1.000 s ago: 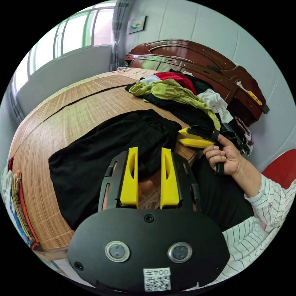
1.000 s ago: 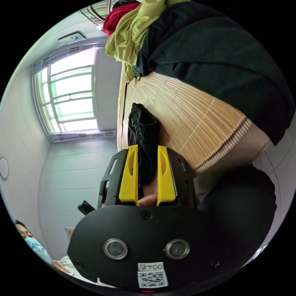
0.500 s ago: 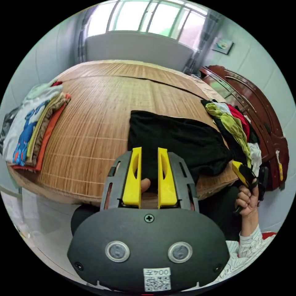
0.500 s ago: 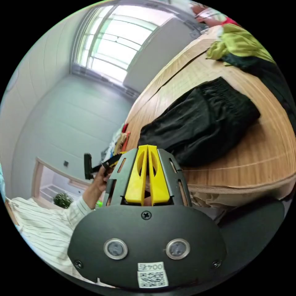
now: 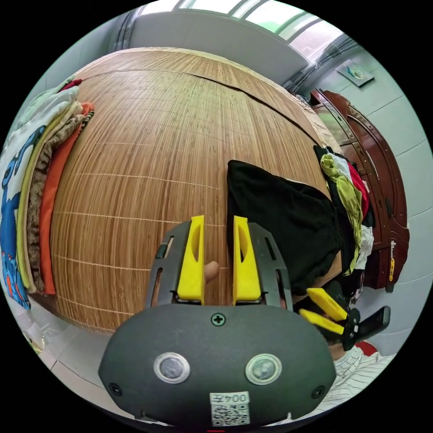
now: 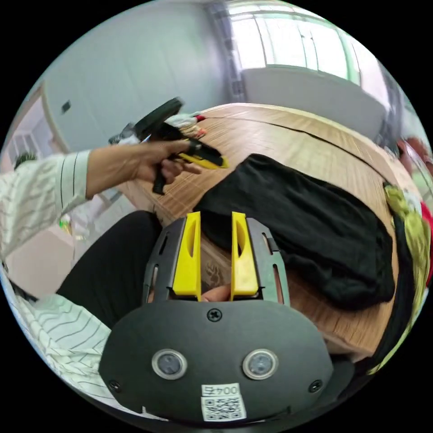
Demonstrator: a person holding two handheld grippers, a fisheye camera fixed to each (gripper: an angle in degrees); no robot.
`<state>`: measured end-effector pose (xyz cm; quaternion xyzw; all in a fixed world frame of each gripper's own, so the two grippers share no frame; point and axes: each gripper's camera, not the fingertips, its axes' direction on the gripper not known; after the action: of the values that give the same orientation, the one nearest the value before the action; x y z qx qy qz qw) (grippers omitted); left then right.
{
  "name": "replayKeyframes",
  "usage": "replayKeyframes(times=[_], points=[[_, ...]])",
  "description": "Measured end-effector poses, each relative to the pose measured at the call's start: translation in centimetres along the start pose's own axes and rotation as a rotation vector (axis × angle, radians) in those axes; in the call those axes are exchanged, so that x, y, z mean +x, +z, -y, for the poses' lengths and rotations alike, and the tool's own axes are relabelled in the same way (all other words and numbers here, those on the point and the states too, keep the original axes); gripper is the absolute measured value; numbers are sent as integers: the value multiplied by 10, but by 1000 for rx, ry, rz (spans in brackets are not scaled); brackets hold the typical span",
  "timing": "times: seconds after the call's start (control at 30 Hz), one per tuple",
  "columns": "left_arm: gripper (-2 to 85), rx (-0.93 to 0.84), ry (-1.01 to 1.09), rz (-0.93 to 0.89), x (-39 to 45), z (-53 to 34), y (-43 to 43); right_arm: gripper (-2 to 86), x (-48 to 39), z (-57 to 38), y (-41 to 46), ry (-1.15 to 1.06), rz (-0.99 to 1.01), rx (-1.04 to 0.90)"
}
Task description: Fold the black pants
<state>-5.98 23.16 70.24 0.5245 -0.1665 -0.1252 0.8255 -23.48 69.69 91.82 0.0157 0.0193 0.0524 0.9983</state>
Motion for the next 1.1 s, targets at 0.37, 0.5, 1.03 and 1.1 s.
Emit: replayKeyframes(times=[0.37, 0.5, 1.03, 1.1], points=[[121, -16, 3, -68, -18, 39, 23, 83, -121, 36, 80, -437, -249, -171], [128, -18, -13, -87, -32, 45, 22, 39, -123, 40, 75, -360, -325, -156], [132, -105, -127, -323, -69, 59, 57, 39, -83, 42, 4, 0, -100, 29], [122, -85, -142, -346, -69, 59, 63, 39, -81, 37, 1, 0, -102, 35]])
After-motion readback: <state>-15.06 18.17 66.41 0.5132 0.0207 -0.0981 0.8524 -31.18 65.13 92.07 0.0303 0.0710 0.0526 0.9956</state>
